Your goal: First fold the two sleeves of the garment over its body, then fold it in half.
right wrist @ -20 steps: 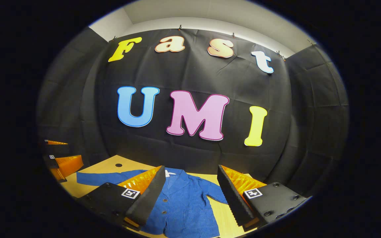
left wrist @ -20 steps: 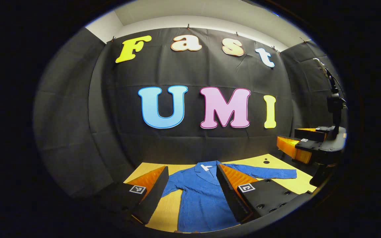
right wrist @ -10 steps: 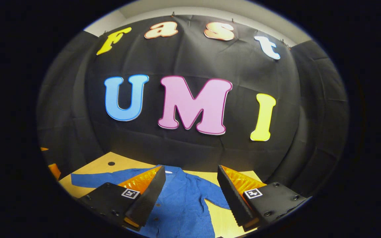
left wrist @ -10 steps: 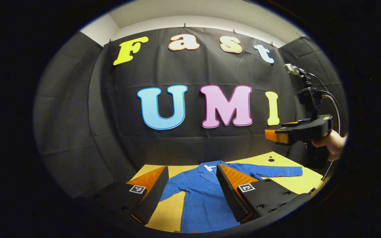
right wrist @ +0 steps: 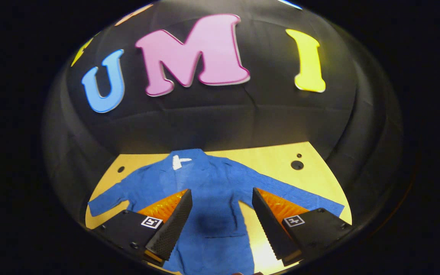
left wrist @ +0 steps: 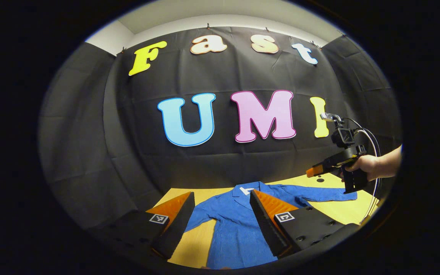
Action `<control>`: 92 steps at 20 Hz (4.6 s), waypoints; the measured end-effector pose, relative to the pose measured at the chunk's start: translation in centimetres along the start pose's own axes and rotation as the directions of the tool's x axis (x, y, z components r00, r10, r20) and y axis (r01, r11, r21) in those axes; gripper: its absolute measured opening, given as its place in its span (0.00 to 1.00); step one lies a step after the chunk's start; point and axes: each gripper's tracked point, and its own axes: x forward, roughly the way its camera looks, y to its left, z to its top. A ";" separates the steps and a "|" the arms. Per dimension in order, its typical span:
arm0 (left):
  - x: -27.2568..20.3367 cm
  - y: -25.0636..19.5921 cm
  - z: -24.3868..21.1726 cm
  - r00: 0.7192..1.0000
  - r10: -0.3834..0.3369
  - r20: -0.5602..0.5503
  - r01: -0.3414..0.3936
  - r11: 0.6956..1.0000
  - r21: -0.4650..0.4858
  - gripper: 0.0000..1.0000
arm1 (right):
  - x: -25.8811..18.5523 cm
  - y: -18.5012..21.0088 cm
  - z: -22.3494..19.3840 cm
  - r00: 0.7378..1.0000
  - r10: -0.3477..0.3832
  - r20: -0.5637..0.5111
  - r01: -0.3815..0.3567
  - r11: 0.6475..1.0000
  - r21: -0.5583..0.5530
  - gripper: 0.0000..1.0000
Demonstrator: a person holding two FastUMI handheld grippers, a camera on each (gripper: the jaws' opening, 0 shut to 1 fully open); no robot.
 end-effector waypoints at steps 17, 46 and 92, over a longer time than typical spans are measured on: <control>4.6 -7.2 -1.3 0.991 -0.067 -0.116 0.069 0.998 0.009 0.87 | 3.2 -31.0 -13.2 0.846 -0.353 -0.399 0.470 0.848 0.247 0.97; 3.7 -7.7 -3.3 0.983 -0.062 -0.174 0.070 0.997 0.043 0.84 | 4.2 -27.6 -12.4 0.896 -0.138 -0.422 0.316 0.867 0.386 0.01; 5.9 21.1 -18.5 0.825 0.341 -0.450 -0.424 0.900 -0.097 0.83 | 14.2 28.8 -6.7 0.917 0.295 -0.270 -0.316 0.948 -0.038 0.96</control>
